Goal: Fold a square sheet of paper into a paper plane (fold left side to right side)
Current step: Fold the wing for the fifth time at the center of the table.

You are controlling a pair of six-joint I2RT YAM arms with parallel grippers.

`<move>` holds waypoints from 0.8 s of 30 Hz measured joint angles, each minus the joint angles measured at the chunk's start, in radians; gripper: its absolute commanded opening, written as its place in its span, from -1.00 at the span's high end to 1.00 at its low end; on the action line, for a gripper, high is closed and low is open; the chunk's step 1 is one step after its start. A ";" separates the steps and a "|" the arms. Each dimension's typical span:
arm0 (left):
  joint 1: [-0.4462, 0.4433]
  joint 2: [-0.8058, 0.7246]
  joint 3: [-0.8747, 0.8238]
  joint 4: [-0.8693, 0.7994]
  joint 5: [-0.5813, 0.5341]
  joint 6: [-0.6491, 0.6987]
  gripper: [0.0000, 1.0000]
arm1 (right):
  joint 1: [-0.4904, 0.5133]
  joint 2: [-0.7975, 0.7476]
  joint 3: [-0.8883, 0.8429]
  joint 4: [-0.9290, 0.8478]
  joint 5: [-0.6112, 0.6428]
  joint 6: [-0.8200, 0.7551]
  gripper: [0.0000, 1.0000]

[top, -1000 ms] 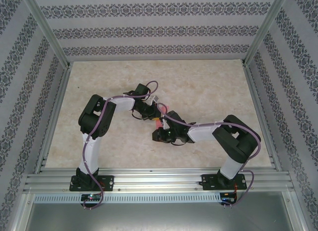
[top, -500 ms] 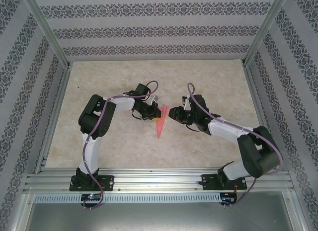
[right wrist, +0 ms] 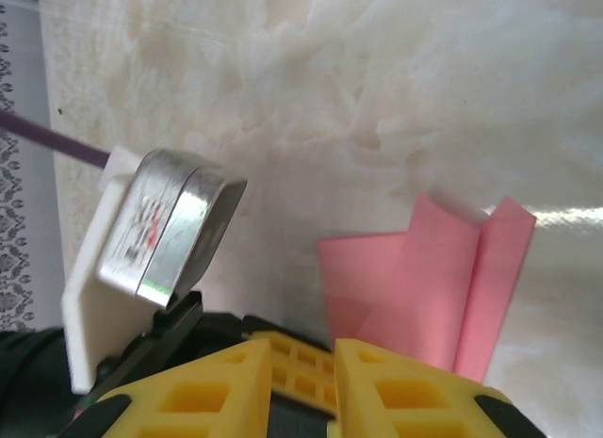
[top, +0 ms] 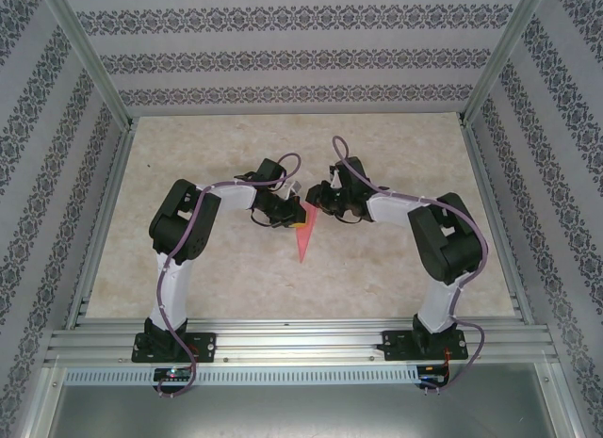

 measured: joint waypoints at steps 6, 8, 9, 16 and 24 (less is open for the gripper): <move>-0.008 0.003 0.007 0.003 -0.011 -0.001 0.84 | -0.005 0.046 0.039 -0.039 0.014 0.018 0.50; -0.010 0.003 0.010 0.004 -0.014 -0.004 0.83 | -0.005 0.061 0.045 -0.043 0.014 0.019 0.51; -0.011 0.004 0.011 0.005 -0.015 -0.006 0.82 | -0.005 0.069 0.045 -0.044 0.014 0.019 0.51; -0.013 0.004 0.011 0.008 -0.017 -0.012 0.72 | -0.005 0.107 0.046 -0.066 0.014 0.034 0.51; -0.026 -0.028 -0.004 0.022 -0.045 -0.018 0.46 | -0.018 0.107 0.047 -0.072 0.013 0.033 0.51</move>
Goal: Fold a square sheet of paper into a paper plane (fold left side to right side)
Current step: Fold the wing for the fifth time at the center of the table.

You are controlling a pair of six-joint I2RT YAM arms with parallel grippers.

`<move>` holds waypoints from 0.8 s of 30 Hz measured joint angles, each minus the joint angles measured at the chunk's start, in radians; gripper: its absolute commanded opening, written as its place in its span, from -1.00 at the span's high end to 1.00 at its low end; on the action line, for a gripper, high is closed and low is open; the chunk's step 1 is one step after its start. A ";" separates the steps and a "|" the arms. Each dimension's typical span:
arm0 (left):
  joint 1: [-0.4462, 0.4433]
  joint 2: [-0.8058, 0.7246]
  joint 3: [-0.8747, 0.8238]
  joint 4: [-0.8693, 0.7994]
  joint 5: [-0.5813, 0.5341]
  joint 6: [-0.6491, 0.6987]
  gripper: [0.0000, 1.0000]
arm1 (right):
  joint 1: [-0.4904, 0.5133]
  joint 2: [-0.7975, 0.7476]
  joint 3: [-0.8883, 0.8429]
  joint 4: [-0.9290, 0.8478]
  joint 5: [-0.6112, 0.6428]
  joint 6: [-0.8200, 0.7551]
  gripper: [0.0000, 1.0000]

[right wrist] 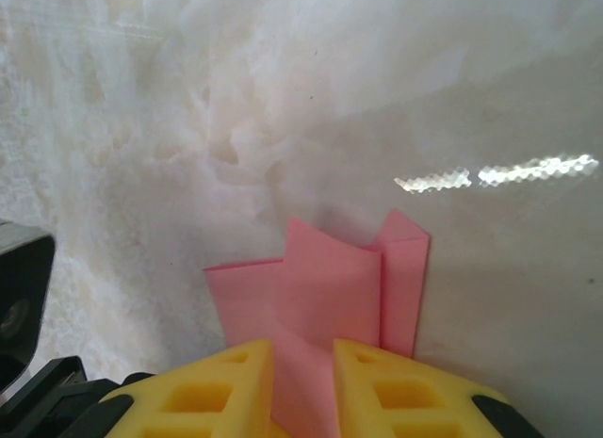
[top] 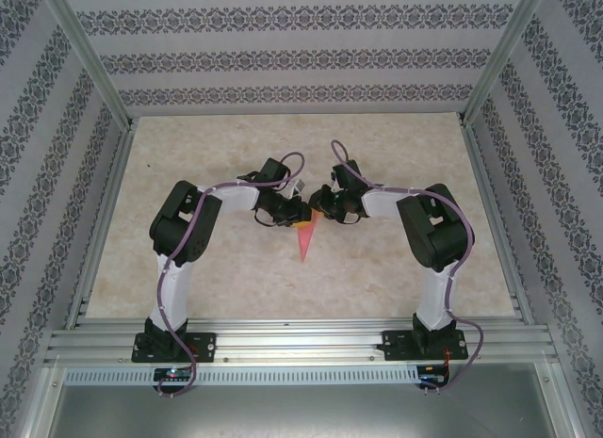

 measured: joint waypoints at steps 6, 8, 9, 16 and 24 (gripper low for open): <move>-0.005 -0.090 -0.070 -0.019 -0.042 0.000 0.42 | 0.000 0.000 0.005 -0.010 -0.001 -0.003 0.51; -0.005 -0.132 -0.101 -0.019 -0.040 0.000 0.42 | 0.000 0.000 0.007 -0.014 -0.004 -0.005 0.51; -0.006 -0.152 -0.116 -0.019 -0.039 0.000 0.42 | 0.000 0.000 0.008 -0.016 -0.004 -0.006 0.51; -0.061 -0.189 -0.154 -0.018 0.021 0.000 0.43 | 0.000 0.008 0.022 -0.024 -0.018 -0.023 0.51; -0.095 -0.189 -0.160 -0.027 0.035 0.006 0.44 | 0.000 0.013 0.032 -0.039 -0.023 -0.027 0.51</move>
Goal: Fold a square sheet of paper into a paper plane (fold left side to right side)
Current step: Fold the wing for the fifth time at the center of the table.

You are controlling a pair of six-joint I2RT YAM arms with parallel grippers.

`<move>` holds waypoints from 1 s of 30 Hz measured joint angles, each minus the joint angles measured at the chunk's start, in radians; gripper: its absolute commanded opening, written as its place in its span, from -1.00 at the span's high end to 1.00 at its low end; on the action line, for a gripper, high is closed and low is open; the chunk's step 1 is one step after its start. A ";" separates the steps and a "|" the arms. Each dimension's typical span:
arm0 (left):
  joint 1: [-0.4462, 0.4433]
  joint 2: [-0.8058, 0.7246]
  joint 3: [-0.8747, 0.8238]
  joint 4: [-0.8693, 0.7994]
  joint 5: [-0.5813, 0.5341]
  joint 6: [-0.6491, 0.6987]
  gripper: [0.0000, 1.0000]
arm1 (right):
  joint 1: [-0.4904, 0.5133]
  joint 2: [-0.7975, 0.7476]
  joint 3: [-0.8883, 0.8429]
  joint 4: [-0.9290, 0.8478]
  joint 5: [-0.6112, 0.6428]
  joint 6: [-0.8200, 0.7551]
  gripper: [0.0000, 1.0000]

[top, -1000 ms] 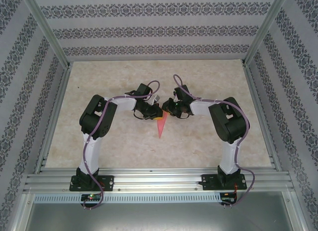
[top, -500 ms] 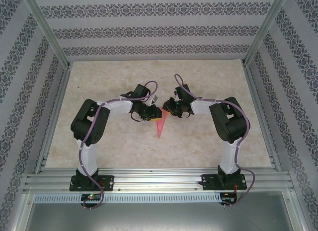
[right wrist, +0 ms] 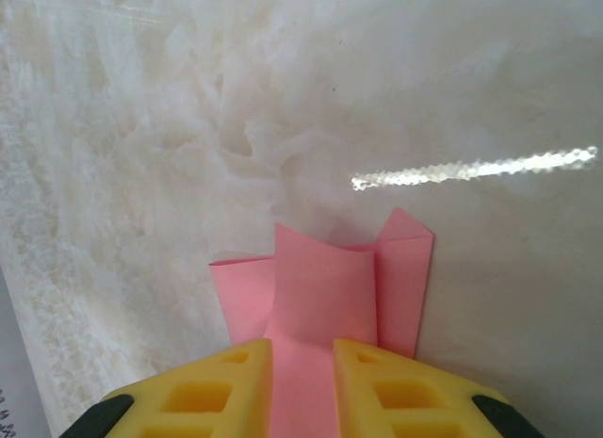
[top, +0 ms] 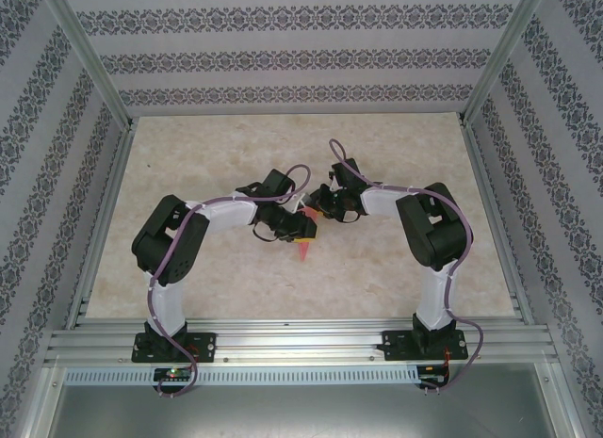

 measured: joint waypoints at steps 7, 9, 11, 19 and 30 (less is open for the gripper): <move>0.000 0.028 0.000 -0.048 -0.015 0.040 0.44 | 0.000 0.002 0.006 -0.003 -0.004 -0.011 0.50; 0.000 0.044 0.000 -0.053 -0.019 0.051 0.45 | 0.000 0.002 0.008 -0.003 -0.006 -0.018 0.49; 0.000 0.059 0.000 -0.056 -0.024 0.056 0.47 | 0.000 0.001 0.008 -0.003 -0.008 -0.021 0.50; 0.000 0.070 -0.002 -0.055 -0.026 0.078 0.53 | -0.011 -0.122 -0.038 -0.011 -0.007 -0.031 0.56; 0.000 0.072 -0.009 -0.045 -0.019 0.097 0.58 | 0.008 -0.198 -0.160 0.018 -0.045 0.020 0.80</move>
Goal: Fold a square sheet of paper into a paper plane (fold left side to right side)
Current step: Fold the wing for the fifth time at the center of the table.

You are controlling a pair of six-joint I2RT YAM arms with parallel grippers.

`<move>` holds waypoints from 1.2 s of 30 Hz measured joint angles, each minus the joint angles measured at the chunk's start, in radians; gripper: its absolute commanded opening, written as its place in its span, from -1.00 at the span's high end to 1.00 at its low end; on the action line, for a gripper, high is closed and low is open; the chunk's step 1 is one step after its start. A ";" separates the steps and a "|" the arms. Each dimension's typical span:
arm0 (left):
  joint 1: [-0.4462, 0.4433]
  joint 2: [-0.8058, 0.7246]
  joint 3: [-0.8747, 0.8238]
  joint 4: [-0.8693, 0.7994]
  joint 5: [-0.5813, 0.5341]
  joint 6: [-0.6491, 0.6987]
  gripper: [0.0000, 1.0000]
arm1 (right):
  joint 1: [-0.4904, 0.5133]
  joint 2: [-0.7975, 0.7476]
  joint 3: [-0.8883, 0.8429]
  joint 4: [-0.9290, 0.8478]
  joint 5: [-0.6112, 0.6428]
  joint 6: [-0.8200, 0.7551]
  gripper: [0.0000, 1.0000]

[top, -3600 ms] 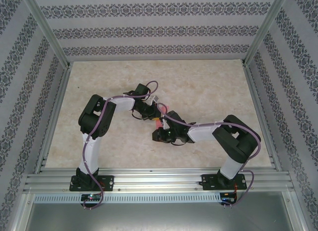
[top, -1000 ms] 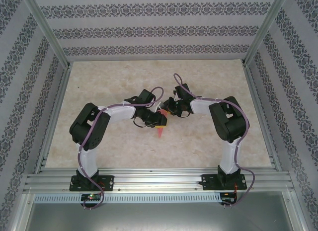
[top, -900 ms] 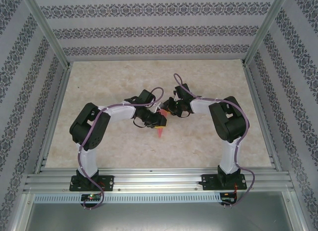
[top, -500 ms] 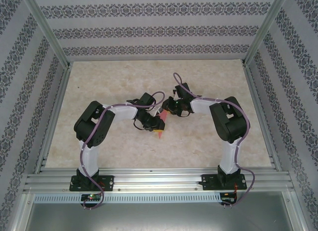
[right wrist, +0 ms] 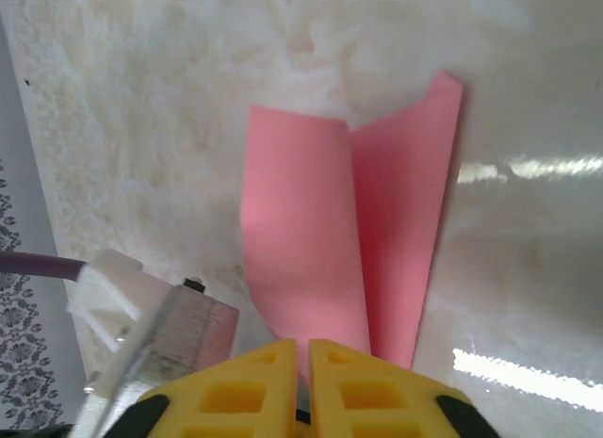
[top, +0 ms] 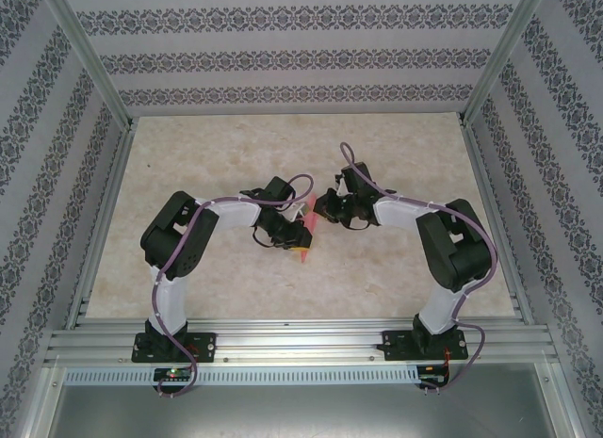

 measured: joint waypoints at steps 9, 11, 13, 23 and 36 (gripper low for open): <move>0.005 0.002 -0.002 0.001 0.011 0.001 0.59 | 0.026 0.038 -0.010 0.048 -0.013 0.042 0.82; 0.006 0.003 -0.002 0.000 0.011 -0.003 0.59 | 0.026 0.046 -0.010 0.056 -0.016 0.042 0.82; 0.006 0.003 -0.002 0.001 0.011 -0.002 0.59 | 0.026 0.056 -0.010 0.059 -0.019 0.042 0.82; 0.006 0.003 -0.002 0.001 0.011 0.002 0.60 | 0.038 0.059 -0.072 0.085 -0.037 0.042 0.82; 0.006 0.003 -0.002 0.001 0.011 0.003 0.61 | 0.060 0.058 -0.065 0.122 -0.067 0.037 0.82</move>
